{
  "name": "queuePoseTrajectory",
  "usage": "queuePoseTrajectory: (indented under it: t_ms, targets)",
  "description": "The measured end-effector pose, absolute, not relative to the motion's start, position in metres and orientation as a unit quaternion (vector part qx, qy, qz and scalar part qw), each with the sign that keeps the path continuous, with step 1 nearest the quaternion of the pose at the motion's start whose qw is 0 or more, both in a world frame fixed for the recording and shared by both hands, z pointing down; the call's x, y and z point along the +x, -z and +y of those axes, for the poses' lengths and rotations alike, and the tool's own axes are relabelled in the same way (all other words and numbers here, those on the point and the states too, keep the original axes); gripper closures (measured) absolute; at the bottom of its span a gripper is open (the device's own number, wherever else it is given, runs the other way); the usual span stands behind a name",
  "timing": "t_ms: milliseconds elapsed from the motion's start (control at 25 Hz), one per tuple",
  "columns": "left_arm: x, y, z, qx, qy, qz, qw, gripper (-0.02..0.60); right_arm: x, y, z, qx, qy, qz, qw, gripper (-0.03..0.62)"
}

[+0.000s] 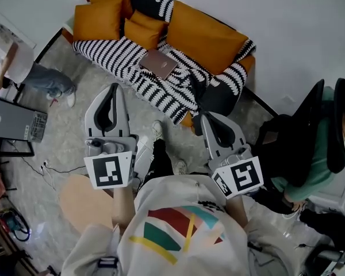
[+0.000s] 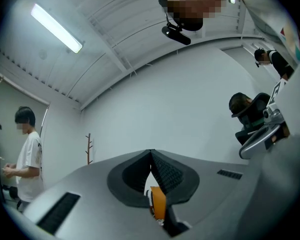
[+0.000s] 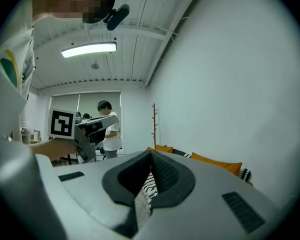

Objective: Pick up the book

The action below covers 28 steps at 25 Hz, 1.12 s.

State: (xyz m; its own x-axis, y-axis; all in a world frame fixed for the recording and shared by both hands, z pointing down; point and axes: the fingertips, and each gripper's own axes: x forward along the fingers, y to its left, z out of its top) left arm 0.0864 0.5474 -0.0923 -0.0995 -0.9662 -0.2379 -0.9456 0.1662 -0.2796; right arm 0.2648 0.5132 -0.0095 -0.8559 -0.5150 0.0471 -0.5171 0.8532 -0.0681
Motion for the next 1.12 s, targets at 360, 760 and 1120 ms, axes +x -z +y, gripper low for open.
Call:
queuePoseTrajectory:
  t_ms: [360,760,1120]
  targets:
    - [0.033,0.073,0.491,-0.646,0.029,0.742,0.177,0.574,0.201,-0.001,0.453,0.258,-0.044,-0.965,0.013,0.580]
    - [-0.078,0.085,0.379,-0.665,0.024,0.723,0.187,0.574,0.086,0.014,0.340,0.281,-0.056,-0.958,0.017,0.580]
    - [-0.154,0.067,0.304,-0.680,0.012,0.715,0.163,0.574,0.026,0.004,0.277,0.305,-0.088,-0.948,0.040,0.580]
